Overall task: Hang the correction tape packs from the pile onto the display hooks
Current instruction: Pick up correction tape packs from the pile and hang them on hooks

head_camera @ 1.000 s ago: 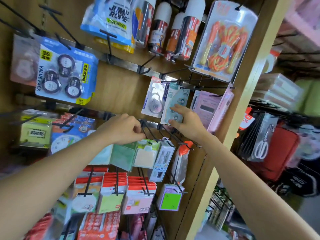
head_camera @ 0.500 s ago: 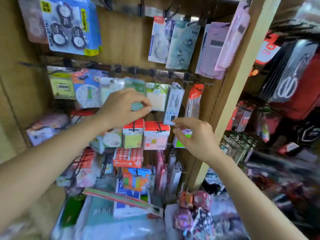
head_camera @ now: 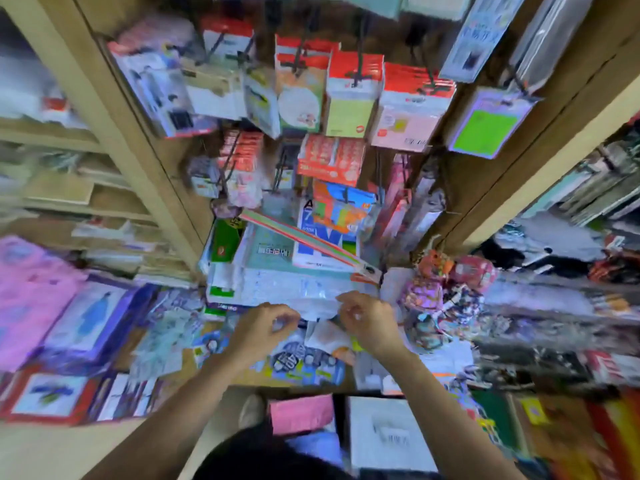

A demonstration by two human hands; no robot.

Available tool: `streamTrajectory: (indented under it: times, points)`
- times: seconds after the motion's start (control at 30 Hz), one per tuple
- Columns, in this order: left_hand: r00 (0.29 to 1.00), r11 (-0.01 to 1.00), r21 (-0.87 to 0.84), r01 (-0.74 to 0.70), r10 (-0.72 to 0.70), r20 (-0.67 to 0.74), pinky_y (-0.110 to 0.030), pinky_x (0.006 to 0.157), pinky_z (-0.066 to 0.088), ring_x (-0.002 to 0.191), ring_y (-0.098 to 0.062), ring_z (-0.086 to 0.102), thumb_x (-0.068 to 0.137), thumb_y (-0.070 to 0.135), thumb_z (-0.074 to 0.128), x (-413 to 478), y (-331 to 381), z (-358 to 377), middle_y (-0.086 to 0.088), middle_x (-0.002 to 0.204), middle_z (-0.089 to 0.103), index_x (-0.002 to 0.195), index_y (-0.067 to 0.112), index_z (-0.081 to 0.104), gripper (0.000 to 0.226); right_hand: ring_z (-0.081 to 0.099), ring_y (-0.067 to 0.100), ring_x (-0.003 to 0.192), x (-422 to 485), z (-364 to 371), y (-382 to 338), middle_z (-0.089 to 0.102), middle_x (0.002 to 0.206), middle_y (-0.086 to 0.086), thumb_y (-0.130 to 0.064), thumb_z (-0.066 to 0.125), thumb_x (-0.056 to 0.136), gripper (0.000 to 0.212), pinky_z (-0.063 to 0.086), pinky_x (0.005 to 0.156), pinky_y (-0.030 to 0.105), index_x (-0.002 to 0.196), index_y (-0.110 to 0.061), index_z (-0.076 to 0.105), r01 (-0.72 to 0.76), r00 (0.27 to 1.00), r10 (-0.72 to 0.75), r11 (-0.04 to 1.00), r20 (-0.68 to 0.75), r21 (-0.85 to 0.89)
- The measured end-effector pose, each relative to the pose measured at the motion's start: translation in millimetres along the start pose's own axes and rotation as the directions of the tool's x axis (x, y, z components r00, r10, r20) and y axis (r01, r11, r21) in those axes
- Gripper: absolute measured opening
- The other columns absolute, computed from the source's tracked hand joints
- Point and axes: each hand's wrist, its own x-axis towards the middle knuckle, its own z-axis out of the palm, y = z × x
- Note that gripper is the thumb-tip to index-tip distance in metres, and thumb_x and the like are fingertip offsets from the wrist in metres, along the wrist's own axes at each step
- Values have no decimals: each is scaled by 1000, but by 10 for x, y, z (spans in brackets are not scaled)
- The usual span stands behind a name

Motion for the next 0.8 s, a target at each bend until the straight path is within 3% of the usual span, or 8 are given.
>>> streamTrajectory:
  times: [0.1,0.17,0.27,0.33,0.43,0.57,0.67,0.8]
  points:
    - [972,975,-58,217,-210,108,-27,79,55,84,12,65,84,47,60,-315,-605,320,38,84,67,88,40,70,13,70,24,79,-128,529,277,76,84,1,-23,62,85,22,52,67,29,103,-30,74,-191,965,207,976,164,-109]
    - [936,936,-109,334,-316,153,-19,78,52,83,0,68,79,49,57,-492,-917,491,32,80,68,89,32,74,26,71,26,80,-206,851,464,76,85,5,-20,64,82,24,53,71,28,102,-27,74,-300,919,317,948,234,-107]
    - [860,877,-75,474,-443,251,-8,68,41,74,12,63,82,29,64,-725,-1070,589,16,74,66,80,24,71,8,70,29,93,-345,1187,655,75,98,8,-27,65,82,25,55,79,33,105,-27,72,-412,833,448,894,326,-175]
    - [821,855,-32,518,-486,301,-6,67,41,73,23,59,89,12,69,-841,-1354,721,22,72,67,77,37,64,28,68,31,100,-395,1369,782,75,103,10,-30,66,87,27,49,78,32,112,-23,70,-456,792,506,862,341,-220]
    - [731,803,45,594,-562,387,-3,66,41,82,16,63,90,20,70,-934,-1697,835,29,75,68,76,45,61,30,68,33,97,-465,1576,983,74,100,8,-24,66,86,41,43,67,30,127,-22,60,-528,731,568,822,378,-214]
    - [660,775,149,614,-608,443,-20,73,48,95,-5,69,90,30,64,-710,-2044,922,15,97,73,92,37,71,10,68,24,89,-447,1843,1216,74,94,5,-23,66,86,35,50,74,29,121,-28,68,-625,633,641,754,434,-202]
    - [683,813,203,546,-573,453,-30,88,54,104,-12,69,92,32,63,-407,-2321,1046,9,110,75,104,32,71,15,69,20,89,-368,2134,1429,74,99,3,-27,66,89,35,52,73,29,123,-28,67,-650,601,639,740,481,-171]
    - [742,850,222,477,-525,417,-39,89,55,107,-22,68,96,28,60,55,-2543,1301,-5,119,72,121,17,65,28,71,21,89,-231,2540,1764,74,106,5,-30,67,89,36,59,78,38,124,-20,67,-718,569,662,689,487,-99]
